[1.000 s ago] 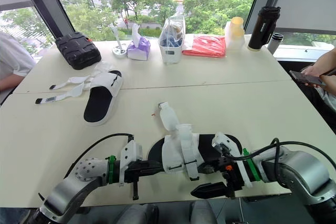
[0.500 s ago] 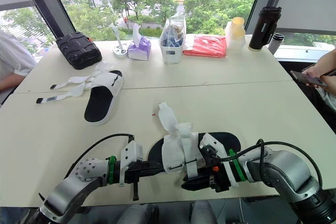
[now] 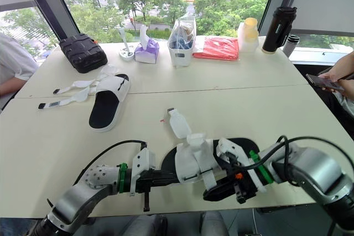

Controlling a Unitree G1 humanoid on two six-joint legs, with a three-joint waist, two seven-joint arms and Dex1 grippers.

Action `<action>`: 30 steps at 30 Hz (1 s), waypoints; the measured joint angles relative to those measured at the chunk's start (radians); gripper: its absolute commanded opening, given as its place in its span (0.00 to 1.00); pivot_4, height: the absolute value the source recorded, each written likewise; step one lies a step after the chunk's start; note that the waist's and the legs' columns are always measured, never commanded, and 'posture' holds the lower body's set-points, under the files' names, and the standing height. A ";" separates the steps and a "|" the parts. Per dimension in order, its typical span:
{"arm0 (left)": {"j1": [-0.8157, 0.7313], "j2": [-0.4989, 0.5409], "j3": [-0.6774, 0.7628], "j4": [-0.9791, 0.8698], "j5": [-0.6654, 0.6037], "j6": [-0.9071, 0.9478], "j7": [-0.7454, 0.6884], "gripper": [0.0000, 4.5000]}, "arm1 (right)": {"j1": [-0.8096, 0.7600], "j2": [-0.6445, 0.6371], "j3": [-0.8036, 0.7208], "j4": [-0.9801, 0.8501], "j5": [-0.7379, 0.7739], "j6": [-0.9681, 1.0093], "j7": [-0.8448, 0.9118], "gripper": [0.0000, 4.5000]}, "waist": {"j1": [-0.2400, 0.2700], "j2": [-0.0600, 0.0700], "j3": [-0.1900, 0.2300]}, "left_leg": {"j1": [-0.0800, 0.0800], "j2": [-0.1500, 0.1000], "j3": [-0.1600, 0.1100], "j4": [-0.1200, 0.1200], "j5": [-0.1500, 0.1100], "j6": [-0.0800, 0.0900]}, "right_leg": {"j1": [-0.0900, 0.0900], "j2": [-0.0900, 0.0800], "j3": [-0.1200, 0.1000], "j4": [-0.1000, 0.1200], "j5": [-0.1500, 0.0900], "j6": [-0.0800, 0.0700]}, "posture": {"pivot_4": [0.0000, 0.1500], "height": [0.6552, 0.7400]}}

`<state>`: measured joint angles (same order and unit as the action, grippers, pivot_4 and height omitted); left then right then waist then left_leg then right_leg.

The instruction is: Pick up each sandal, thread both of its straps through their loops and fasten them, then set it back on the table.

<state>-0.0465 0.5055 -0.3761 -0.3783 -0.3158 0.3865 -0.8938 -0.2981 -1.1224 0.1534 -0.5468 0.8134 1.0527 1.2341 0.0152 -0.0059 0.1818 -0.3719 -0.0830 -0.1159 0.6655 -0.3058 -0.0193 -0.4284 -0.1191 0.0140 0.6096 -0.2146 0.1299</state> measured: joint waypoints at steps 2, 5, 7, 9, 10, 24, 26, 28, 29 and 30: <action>-0.006 0.000 0.000 0.002 0.000 -0.001 0.000 0.00 | -0.037 -0.003 -0.012 0.001 0.020 0.001 0.023 0.01 | 0.001 0.000 0.000 | 0.000 0.000 0.000 0.000 0.000 0.000 | 0.000 0.000 0.000 0.000 0.000 0.000 | 1.00 1.00; -0.013 0.000 0.002 0.004 -0.001 -0.003 0.000 0.00 | -0.155 -0.004 -0.026 0.005 0.092 0.031 0.067 0.01 | 0.000 0.000 0.000 | 0.000 0.000 0.000 0.000 0.000 0.000 | 0.000 0.000 0.000 0.000 0.000 0.000 | 1.00 1.00; -0.013 0.000 0.002 0.019 0.000 -0.002 0.001 0.00 | -0.245 -0.008 -0.067 0.013 0.130 0.037 0.090 0.01 | 0.000 0.000 0.000 | 0.000 0.000 0.000 0.000 0.000 0.000 | 0.000 0.000 0.000 0.000 0.000 0.000 | 1.00 1.00; -0.019 -0.002 0.001 0.020 0.000 -0.002 0.000 0.00 | -0.289 -0.020 -0.082 0.032 0.142 0.056 0.092 0.01 | 0.000 -0.001 0.000 | 0.000 0.000 0.000 0.000 0.000 0.000 | 0.000 0.000 -0.001 0.000 0.000 0.000 | 1.00 1.00; -0.020 -0.002 -0.001 0.023 0.000 -0.002 -0.001 0.00 | -0.290 -0.017 -0.080 0.038 0.144 0.059 0.092 0.01 | -0.001 -0.001 0.000 | -0.001 0.000 0.000 0.000 0.000 0.000 | 0.000 0.000 -0.001 0.000 0.000 0.000 | 1.00 1.00; -0.044 0.007 0.003 0.038 -0.001 0.000 -0.020 0.00 | -0.268 0.018 -0.074 0.042 0.202 0.103 0.048 0.01 | -0.001 0.001 -0.001 | 0.000 0.001 0.000 0.000 0.000 0.000 | -0.001 0.000 0.000 0.000 0.000 0.000 | 1.00 1.00; -0.053 0.007 0.007 0.047 -0.005 -0.001 -0.025 0.00 | -0.297 0.036 -0.085 0.045 0.246 0.140 0.024 0.01 | -0.001 0.001 0.000 | 0.000 0.001 0.000 0.000 0.000 0.000 | -0.001 0.000 0.000 0.000 0.000 0.000 | 1.00 1.00; -0.082 0.007 0.019 0.067 -0.018 0.002 -0.030 0.00 | -0.348 0.062 -0.098 0.068 0.323 0.199 -0.019 0.01 | -0.001 0.001 0.000 | 0.000 0.001 0.000 0.000 0.000 -0.001 | -0.001 0.001 0.000 0.001 0.000 -0.001 | 1.00 1.00; -0.095 0.007 0.036 0.077 -0.024 0.004 -0.030 0.00 | -0.370 0.072 -0.108 0.080 0.357 0.224 -0.039 0.01 | -0.001 0.001 0.000 | 0.000 0.001 0.000 0.000 0.000 -0.001 | -0.001 0.001 0.000 0.001 0.001 -0.001 | 1.00 1.00; -0.107 0.007 0.050 0.088 -0.024 0.008 -0.030 0.00 | -0.380 0.078 -0.119 0.084 0.379 0.237 -0.051 0.01 | -0.001 0.001 0.000 | 0.000 0.001 0.000 0.000 0.000 -0.001 | -0.001 0.001 0.000 0.001 0.001 -0.001 | 1.00 1.00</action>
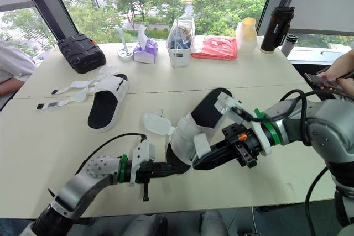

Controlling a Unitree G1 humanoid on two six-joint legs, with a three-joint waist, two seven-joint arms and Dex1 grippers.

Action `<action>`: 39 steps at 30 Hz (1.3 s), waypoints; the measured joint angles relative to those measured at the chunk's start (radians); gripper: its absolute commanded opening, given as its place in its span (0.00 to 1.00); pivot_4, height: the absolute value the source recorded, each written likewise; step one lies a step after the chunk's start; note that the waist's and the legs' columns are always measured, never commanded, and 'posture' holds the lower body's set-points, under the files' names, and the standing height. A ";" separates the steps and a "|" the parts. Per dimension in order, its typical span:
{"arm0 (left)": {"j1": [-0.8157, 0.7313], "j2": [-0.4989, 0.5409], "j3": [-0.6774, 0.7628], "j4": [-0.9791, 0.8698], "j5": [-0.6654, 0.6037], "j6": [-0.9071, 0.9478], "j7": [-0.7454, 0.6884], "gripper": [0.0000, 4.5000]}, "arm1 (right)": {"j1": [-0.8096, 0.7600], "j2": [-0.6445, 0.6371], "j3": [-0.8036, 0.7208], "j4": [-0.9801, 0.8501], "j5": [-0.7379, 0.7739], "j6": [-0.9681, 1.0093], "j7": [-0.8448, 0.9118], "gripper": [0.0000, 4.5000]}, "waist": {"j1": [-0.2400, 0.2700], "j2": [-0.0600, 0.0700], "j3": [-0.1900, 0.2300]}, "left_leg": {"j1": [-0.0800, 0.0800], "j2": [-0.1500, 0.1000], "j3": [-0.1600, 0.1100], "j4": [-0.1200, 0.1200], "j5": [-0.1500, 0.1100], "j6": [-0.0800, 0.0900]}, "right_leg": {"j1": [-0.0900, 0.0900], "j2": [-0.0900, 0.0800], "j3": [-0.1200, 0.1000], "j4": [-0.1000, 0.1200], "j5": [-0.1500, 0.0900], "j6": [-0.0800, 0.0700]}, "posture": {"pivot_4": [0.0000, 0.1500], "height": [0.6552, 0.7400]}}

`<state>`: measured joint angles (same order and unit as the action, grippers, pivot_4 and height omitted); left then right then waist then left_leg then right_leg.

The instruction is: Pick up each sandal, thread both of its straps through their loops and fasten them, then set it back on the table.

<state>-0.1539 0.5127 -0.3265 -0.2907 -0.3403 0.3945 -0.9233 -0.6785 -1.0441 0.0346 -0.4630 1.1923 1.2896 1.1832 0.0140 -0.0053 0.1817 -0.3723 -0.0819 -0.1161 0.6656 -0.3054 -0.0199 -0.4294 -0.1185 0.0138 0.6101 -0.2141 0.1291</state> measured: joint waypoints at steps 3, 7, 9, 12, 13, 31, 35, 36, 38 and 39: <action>-0.031 0.002 0.049 0.035 -0.010 0.025 0.005 0.00 | -0.015 0.018 -0.009 0.007 0.060 0.037 -0.038 0.01 | 0.000 0.000 0.000 | -0.001 0.000 0.000 0.000 0.000 0.000 | -0.001 0.000 0.000 0.000 0.000 0.000 | 1.00 1.00; -0.051 0.002 0.069 0.041 -0.017 0.034 -0.001 0.00 | -0.014 0.052 0.023 0.012 0.041 0.041 -0.070 0.01 | 0.000 0.000 0.000 | -0.002 -0.001 0.000 0.000 -0.001 0.001 | -0.002 -0.001 0.000 0.000 0.000 0.000 | 1.00 1.00; -0.051 0.002 0.068 0.044 -0.013 0.034 -0.002 0.00 | -0.012 0.067 0.059 0.029 0.000 0.030 -0.071 0.01 | 0.000 -0.001 0.000 | -0.002 -0.001 0.000 0.000 -0.001 0.001 | -0.002 -0.001 0.000 0.000 0.000 0.000 | 1.00 1.00; -0.050 -0.004 0.063 0.044 -0.006 0.033 -0.002 0.00 | -0.010 0.080 0.105 0.075 -0.057 0.015 -0.058 0.01 | -0.001 0.000 0.000 | -0.002 -0.001 0.000 0.000 0.000 0.001 | -0.003 -0.001 0.000 0.000 0.000 0.000 | 1.00 1.00; -0.049 -0.008 0.064 0.044 -0.006 0.033 0.002 0.00 | -0.008 0.081 0.116 0.085 -0.073 0.012 -0.050 0.01 | -0.001 0.000 0.000 | -0.002 -0.001 0.000 0.000 0.000 0.001 | -0.003 0.000 0.000 0.000 0.000 0.000 | 1.00 1.00; 0.033 0.045 0.085 -0.083 -0.045 0.082 0.005 0.00 | 0.001 0.138 0.215 0.248 -0.318 -0.110 0.052 0.94 | -0.003 -0.001 0.000 | -0.001 0.000 0.001 0.000 0.000 0.000 | -0.002 0.000 0.000 0.001 0.000 0.000 | 1.00 1.00; 0.067 0.098 0.085 -0.119 -0.057 0.081 -0.036 0.00 | -0.051 0.190 0.227 0.264 -0.329 -0.115 0.063 0.94 | -0.003 0.000 0.001 | -0.001 0.000 0.000 0.000 0.000 0.000 | -0.003 0.000 0.000 0.001 0.000 0.000 | 1.00 1.00; 0.071 0.105 0.085 -0.123 -0.058 0.080 -0.041 0.00 | -0.059 0.201 0.228 0.271 -0.331 -0.114 0.063 0.94 | -0.003 0.000 0.001 | -0.001 0.000 0.000 0.000 0.000 0.000 | -0.003 0.000 0.000 0.001 0.000 0.000 | 1.00 1.00; 0.088 0.122 0.085 -0.138 -0.062 0.077 -0.056 0.00 | -0.089 0.237 0.227 0.302 -0.345 -0.114 0.057 0.94 | -0.003 0.000 0.001 | -0.001 0.000 0.001 0.000 0.000 0.000 | -0.003 0.000 0.001 0.001 0.000 0.000 | 1.00 1.00; 0.096 0.124 0.085 -0.145 -0.063 0.075 -0.059 0.00 | -0.111 0.269 0.222 0.332 -0.347 -0.114 0.040 0.94 | -0.003 0.000 0.001 | -0.001 0.000 0.001 0.000 0.000 0.000 | -0.003 0.000 0.001 0.001 0.000 0.000 | 1.00 1.00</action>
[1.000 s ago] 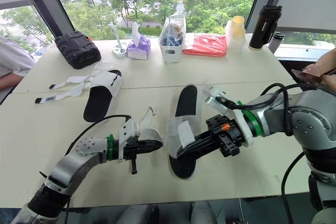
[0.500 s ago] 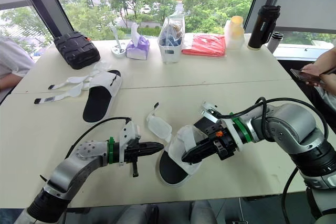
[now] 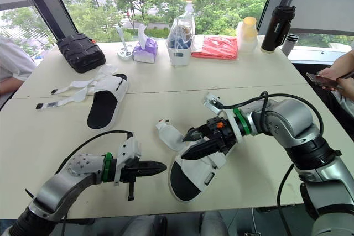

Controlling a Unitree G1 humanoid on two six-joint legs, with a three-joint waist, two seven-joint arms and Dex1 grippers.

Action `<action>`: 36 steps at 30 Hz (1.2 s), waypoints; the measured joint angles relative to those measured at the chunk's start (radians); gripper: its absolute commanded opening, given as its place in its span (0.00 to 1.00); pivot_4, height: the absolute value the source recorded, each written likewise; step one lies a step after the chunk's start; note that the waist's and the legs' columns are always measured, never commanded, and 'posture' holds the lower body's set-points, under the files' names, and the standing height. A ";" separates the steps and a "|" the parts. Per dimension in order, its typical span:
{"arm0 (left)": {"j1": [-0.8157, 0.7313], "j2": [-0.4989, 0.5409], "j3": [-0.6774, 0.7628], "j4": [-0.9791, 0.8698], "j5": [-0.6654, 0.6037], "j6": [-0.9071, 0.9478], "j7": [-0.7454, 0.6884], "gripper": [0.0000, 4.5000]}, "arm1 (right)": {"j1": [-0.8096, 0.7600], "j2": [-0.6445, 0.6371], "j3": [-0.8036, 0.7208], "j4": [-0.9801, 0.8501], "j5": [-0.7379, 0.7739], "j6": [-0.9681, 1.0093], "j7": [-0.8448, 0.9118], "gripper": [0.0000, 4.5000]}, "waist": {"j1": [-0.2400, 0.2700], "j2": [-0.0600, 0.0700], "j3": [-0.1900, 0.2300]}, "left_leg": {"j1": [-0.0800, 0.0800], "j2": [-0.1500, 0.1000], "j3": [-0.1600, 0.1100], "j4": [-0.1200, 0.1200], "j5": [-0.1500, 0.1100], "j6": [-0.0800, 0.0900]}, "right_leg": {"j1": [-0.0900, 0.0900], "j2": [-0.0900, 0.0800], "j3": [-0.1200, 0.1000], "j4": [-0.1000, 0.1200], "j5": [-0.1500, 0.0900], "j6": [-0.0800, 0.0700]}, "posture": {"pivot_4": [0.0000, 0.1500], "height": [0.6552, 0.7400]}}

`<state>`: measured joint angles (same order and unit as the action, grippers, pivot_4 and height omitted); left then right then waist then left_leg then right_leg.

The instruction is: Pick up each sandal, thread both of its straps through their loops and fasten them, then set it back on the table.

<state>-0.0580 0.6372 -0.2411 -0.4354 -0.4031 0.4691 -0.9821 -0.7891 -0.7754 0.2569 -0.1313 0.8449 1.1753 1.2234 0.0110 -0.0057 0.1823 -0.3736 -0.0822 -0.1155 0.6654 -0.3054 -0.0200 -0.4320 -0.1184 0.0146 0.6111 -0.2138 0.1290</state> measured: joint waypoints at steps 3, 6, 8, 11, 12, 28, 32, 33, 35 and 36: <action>0.007 -0.002 -0.001 -0.007 -0.002 -0.004 -0.003 0.00 | -0.076 0.082 -0.047 0.111 -0.008 0.007 -0.069 0.94 | -0.001 0.000 0.000 | 0.000 0.000 0.000 0.000 0.000 0.000 | -0.001 0.000 0.000 0.001 0.000 0.000 | 1.00 1.00; 0.010 -0.003 -0.001 -0.019 -0.004 -0.004 -0.003 0.00 | -0.138 0.062 -0.078 0.184 -0.039 -0.002 -0.073 0.94 | 0.004 0.000 0.000 | -0.001 -0.001 -0.002 0.000 0.000 0.000 | -0.001 0.000 0.000 0.001 0.000 -0.001 | 1.00 1.00; 0.008 -0.007 0.000 -0.023 -0.016 -0.003 -0.003 0.00 | -0.122 -0.020 -0.052 0.195 -0.098 -0.060 -0.022 0.94 | 0.008 0.000 0.000 | -0.002 -0.004 -0.002 0.000 0.000 0.001 | -0.001 -0.001 0.000 0.000 0.000 -0.001 | 1.00 1.00; -0.007 -0.008 0.000 -0.035 -0.024 0.000 -0.007 0.00 | -0.047 -0.117 -0.005 0.239 -0.180 -0.123 0.063 0.94 | 0.000 0.000 0.000 | -0.002 -0.006 0.000 0.000 -0.001 0.002 | -0.001 -0.002 0.001 0.000 0.000 0.000 | 1.00 1.00; -0.009 -0.008 0.000 -0.037 -0.024 0.000 -0.008 0.00 | -0.038 -0.122 0.002 0.245 -0.190 -0.128 0.070 0.94 | -0.001 0.000 0.000 | -0.002 -0.006 0.000 0.000 -0.001 0.002 | -0.001 -0.002 0.001 0.000 0.000 0.000 | 1.00 1.00; -0.018 -0.009 -0.025 -0.059 -0.023 0.005 -0.036 0.00 | 0.160 -0.120 0.022 0.389 -0.445 -0.547 0.207 0.02 | -0.020 0.001 0.001 | -0.001 -0.005 0.000 0.000 0.000 0.000 | -0.001 -0.001 0.001 0.002 0.000 0.000 | 1.00 1.00; -0.017 -0.016 -0.051 -0.058 -0.021 0.007 -0.035 0.00 | 0.279 -0.148 0.007 0.243 -0.485 -0.688 0.221 0.02 | -0.018 0.001 0.001 | 0.000 -0.005 0.000 0.000 0.000 0.000 | -0.001 -0.002 0.001 0.002 0.000 0.000 | 1.00 1.00; -0.017 -0.016 -0.056 -0.058 -0.021 0.007 -0.035 0.00 | 0.294 -0.150 0.007 0.229 -0.491 -0.708 0.223 0.02 | -0.019 0.001 0.001 | 0.000 -0.005 0.000 0.000 0.000 0.000 | 0.000 -0.002 0.001 0.002 0.000 0.000 | 1.00 1.00; -0.026 -0.026 -0.067 -0.054 -0.021 0.015 -0.033 0.00 | 0.332 -0.159 -0.002 0.178 -0.511 -0.760 0.223 0.02 | -0.019 0.001 0.001 | 0.000 -0.005 0.000 0.000 0.000 0.000 | 0.000 -0.002 0.002 0.001 0.000 0.000 | 1.00 1.00; -0.038 -0.039 -0.076 -0.046 -0.020 0.022 -0.029 0.00 | 0.353 -0.168 -0.007 0.152 -0.517 -0.780 0.224 0.02 | -0.019 0.001 0.001 | 0.001 -0.005 0.000 0.000 0.000 0.000 | 0.001 -0.001 0.001 0.001 0.000 0.000 | 1.00 1.00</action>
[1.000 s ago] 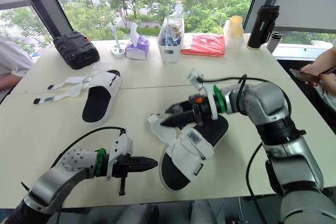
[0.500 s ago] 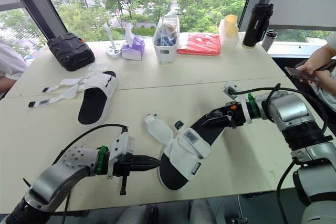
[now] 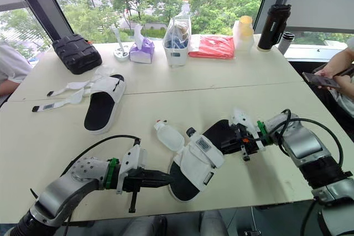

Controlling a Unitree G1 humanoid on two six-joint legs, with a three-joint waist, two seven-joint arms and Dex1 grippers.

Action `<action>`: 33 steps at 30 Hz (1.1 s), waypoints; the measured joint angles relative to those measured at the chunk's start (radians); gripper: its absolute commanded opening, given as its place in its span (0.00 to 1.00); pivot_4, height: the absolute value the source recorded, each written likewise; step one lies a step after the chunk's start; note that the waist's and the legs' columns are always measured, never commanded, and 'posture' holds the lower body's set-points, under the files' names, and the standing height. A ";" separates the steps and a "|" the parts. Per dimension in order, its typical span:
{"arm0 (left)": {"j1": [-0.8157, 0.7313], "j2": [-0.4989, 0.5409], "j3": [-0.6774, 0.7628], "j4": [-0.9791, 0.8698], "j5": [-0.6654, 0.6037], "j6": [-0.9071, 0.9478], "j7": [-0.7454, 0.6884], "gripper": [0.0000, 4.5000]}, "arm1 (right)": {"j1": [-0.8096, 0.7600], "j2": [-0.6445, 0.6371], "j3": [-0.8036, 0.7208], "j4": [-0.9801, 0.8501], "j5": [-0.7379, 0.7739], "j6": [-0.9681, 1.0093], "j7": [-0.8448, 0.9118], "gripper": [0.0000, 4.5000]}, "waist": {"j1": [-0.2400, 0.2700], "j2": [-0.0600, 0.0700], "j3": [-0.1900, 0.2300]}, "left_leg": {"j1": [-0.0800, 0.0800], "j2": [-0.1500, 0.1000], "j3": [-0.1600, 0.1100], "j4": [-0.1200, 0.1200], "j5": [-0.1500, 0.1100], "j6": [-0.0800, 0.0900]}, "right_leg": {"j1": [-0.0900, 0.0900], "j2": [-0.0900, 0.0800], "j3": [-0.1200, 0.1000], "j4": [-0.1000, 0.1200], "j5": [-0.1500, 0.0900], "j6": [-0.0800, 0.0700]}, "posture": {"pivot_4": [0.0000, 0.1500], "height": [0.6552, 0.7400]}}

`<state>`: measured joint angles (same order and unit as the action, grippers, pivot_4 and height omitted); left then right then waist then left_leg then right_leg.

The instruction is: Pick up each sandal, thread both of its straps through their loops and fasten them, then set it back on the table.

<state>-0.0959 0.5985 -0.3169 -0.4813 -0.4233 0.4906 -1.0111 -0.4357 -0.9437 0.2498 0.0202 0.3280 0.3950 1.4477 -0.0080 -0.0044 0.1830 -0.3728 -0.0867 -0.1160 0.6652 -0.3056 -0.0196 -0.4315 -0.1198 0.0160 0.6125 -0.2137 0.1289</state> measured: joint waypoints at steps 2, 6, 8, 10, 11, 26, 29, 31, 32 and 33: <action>-0.024 -0.019 -0.028 0.027 0.010 0.005 0.007 0.00 | 0.034 -0.007 -0.005 -0.043 -0.003 -0.023 0.001 0.02 | 0.002 0.000 0.000 | 0.001 0.000 0.000 0.000 0.000 0.000 | 0.001 0.000 0.000 0.000 0.000 0.000 | 1.00 1.00; -0.071 -0.026 -0.063 0.083 0.052 0.007 0.021 0.00 | 0.069 -0.007 -0.006 -0.108 0.002 -0.007 0.001 0.02 | -0.001 0.000 0.000 | 0.001 0.000 0.000 0.000 0.000 0.000 | 0.001 0.001 0.000 0.000 0.000 0.000 | 1.00 1.00; -0.083 -0.033 -0.066 0.102 0.072 0.007 0.032 0.00 | 0.076 0.001 -0.005 -0.151 0.013 0.034 -0.005 0.02 | -0.002 0.000 0.000 | 0.001 0.000 -0.001 0.000 0.000 0.000 | 0.001 0.001 0.000 0.000 0.000 0.000 | 1.00 1.00; -0.095 -0.032 -0.073 0.109 0.088 0.007 0.033 0.00 | 0.077 0.024 -0.005 -0.195 0.038 0.080 -0.016 0.02 | 0.000 0.000 0.000 | 0.001 0.000 -0.001 0.000 0.000 0.000 | 0.001 0.001 0.000 0.000 0.000 0.000 | 1.00 1.00; -0.099 -0.031 -0.076 0.109 0.092 0.007 0.034 0.00 | 0.076 0.033 -0.004 -0.215 0.049 0.102 -0.023 0.02 | 0.001 0.000 0.000 | 0.001 0.001 -0.001 0.000 0.000 0.000 | 0.001 0.000 0.000 0.000 0.000 0.000 | 1.00 1.00; -0.117 -0.084 -0.038 0.175 0.150 -0.066 0.117 0.00 | 0.023 0.162 -0.012 -0.252 0.089 0.261 -0.178 0.02 | 0.014 0.000 0.000 | 0.001 0.000 -0.001 0.000 0.001 -0.001 | 0.001 0.001 0.000 0.000 0.000 0.000 | 1.00 1.00; -0.126 -0.089 -0.015 0.205 0.158 -0.088 0.128 0.00 | 0.018 0.185 -0.018 -0.252 0.090 0.276 -0.201 0.02 | 0.020 0.000 0.000 | 0.001 0.000 -0.001 0.000 0.001 -0.001 | 0.001 0.001 0.000 0.000 0.000 0.000 | 1.00 1.00; -0.136 -0.087 -0.008 0.220 0.167 -0.104 0.129 0.00 | 0.017 0.201 -0.018 -0.250 0.089 0.277 -0.220 0.02 | 0.020 0.000 0.000 | 0.001 0.000 -0.001 0.000 0.001 -0.001 | 0.001 0.001 0.000 0.000 0.000 0.000 | 1.00 1.00; -0.139 -0.087 -0.003 0.229 0.170 -0.111 0.129 0.00 | 0.016 0.215 -0.018 -0.248 0.089 0.281 -0.232 0.02 | 0.019 0.000 0.000 | 0.001 0.000 -0.001 0.000 0.001 -0.001 | 0.001 0.001 0.000 0.000 0.000 0.000 | 1.00 1.00; -0.144 -0.087 -0.001 0.234 0.172 -0.114 0.129 0.00 | 0.016 0.224 -0.018 -0.248 0.089 0.287 -0.240 0.02 | 0.019 0.000 0.000 | 0.001 0.000 -0.001 0.000 0.001 -0.002 | 0.001 0.001 0.000 0.000 0.000 0.000 | 1.00 1.00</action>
<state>-0.2395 0.5116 -0.3175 -0.2471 -0.2516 0.3761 -0.8817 -0.4197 -0.7199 0.2318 -0.2273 0.4172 0.6817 1.2076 0.0108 -0.0048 0.1827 -0.3721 -0.0871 -0.1169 0.6656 -0.3047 -0.0211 -0.4309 -0.1193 0.0159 0.6128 -0.2136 0.1288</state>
